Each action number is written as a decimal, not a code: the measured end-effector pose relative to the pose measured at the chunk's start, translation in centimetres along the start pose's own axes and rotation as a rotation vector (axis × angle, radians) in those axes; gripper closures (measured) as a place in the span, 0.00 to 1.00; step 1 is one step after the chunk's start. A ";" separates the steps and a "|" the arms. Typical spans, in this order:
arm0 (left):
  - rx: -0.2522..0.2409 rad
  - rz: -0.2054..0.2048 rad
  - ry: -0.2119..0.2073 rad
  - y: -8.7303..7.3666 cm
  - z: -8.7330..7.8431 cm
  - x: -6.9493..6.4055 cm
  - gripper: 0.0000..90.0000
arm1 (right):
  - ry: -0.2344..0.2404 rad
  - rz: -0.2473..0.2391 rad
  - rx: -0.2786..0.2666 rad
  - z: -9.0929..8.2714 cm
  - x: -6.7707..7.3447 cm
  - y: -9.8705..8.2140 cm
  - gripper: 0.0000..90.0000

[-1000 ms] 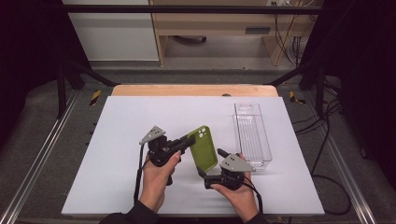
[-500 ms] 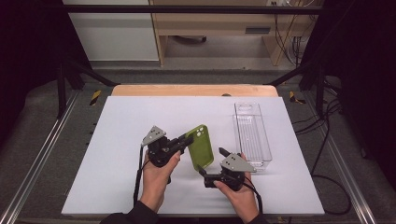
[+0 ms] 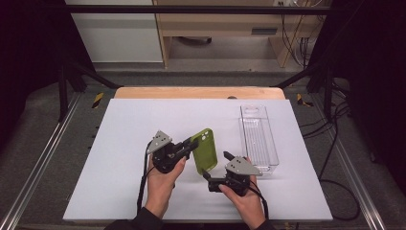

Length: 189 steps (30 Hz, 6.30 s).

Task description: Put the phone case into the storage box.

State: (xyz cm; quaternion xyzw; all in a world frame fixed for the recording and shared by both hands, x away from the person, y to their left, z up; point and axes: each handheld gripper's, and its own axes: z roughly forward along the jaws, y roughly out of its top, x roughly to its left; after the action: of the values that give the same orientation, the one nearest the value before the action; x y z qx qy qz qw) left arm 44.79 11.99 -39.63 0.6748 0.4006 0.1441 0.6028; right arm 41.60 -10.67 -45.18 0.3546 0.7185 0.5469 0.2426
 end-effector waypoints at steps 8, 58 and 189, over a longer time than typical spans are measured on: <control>-0.018 0.007 0.009 -0.1 0.0 -0.2 0.86 | -0.019 0.000 0.022 -0.5 0.0 2.0 0.05; -0.041 -0.016 -0.016 -0.8 -0.1 -1.4 0.86 | -0.017 0.023 0.068 2.5 0.2 4.5 0.08; -0.024 -0.013 -0.007 -0.4 -0.1 -2.2 0.68 | 0.016 0.108 0.059 2.0 -1.4 3.9 0.18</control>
State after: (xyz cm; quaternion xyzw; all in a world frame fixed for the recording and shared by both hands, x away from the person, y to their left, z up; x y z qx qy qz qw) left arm 43.16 10.41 -39.34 0.6654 0.4008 0.1428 0.6134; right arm 44.90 -9.89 -42.07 0.3957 0.7160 0.5405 0.1964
